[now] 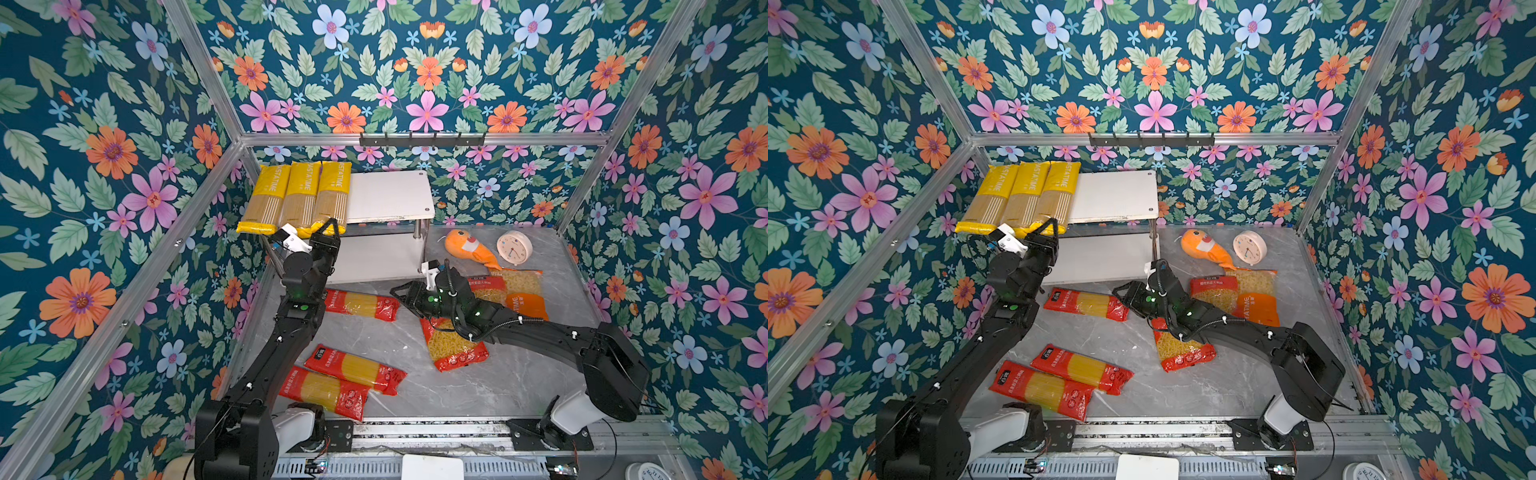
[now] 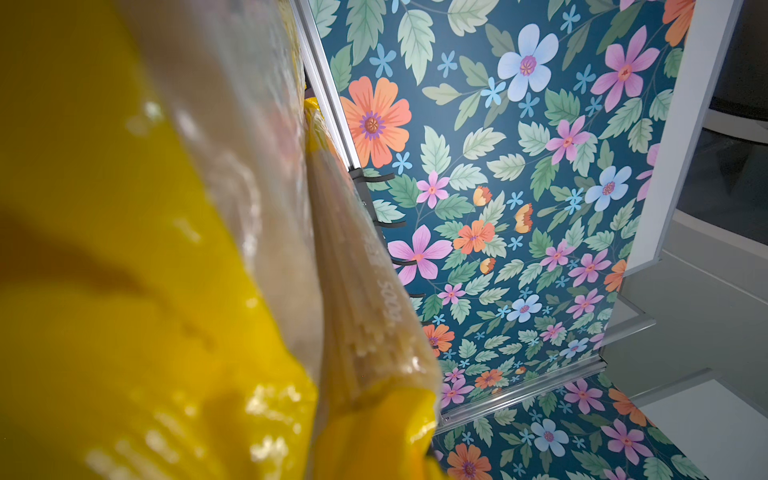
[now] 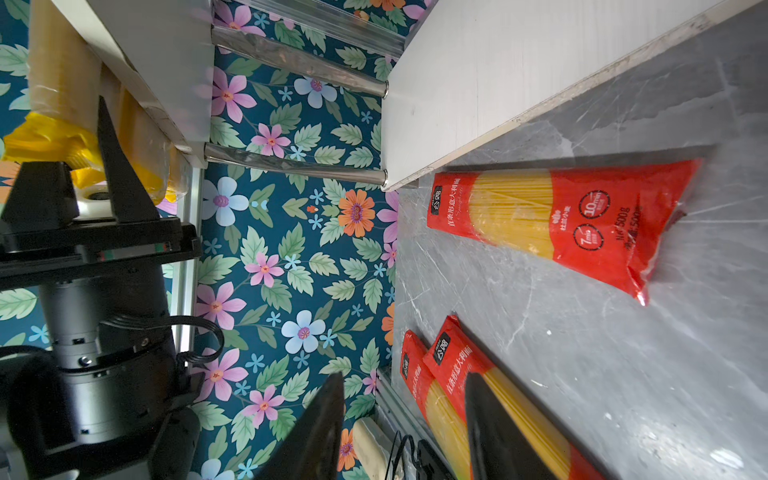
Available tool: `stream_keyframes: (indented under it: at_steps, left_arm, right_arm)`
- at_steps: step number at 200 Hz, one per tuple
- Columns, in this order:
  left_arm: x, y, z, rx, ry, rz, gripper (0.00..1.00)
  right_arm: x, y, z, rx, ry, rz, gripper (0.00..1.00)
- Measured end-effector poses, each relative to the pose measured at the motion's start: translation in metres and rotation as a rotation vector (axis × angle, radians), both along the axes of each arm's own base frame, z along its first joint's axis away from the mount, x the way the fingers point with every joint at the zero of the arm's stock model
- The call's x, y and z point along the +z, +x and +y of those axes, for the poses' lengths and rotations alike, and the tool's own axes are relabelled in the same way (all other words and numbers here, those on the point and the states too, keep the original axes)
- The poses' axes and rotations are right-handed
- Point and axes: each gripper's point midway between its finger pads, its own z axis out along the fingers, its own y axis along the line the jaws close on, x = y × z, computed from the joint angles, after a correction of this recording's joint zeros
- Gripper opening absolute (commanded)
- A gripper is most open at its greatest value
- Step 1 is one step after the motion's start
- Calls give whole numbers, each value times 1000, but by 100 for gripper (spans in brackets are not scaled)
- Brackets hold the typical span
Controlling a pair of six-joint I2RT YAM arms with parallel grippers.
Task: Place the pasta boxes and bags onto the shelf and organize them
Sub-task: 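Open the left gripper and draw it back from the shelf, then lower both grippers toward the red spaghetti packs on the table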
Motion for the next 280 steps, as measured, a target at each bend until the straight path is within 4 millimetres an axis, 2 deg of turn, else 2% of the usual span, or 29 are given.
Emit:
stream_keyframes:
  at_steps: [22,34,62,130,160,196,231,262,280]
  left_arm:
    - [0,0,-1,-7,2,-2,36]
    - [0,-1,-2,-12,5,-3,43]
    - [6,-7,-4,-28,11,-17,50]
    - [14,-26,-6,-45,71,-25,79]
    - [11,-48,-14,-78,126,-23,82]
    - [4,-76,-22,-114,211,-19,81]
    - [-29,-101,-46,-202,302,30,79]
    - [-50,-121,-72,-288,393,33,78]
    - [-80,-131,-85,-340,446,69,77]
  right_arm:
    - [-1,0,0,1,-2,-1,49]
    - [-2,0,1,2,-4,1,49]
    - [-1,1,2,2,-2,-1,49]
    - [-4,1,10,15,-6,4,49]
    - [-7,0,9,15,-11,8,49]
    - [-18,-1,8,16,-29,24,49]
    - [-34,-5,4,20,-65,34,49]
    - [-52,-9,1,50,-145,24,49]
    - [-70,-14,-4,77,-219,30,50]
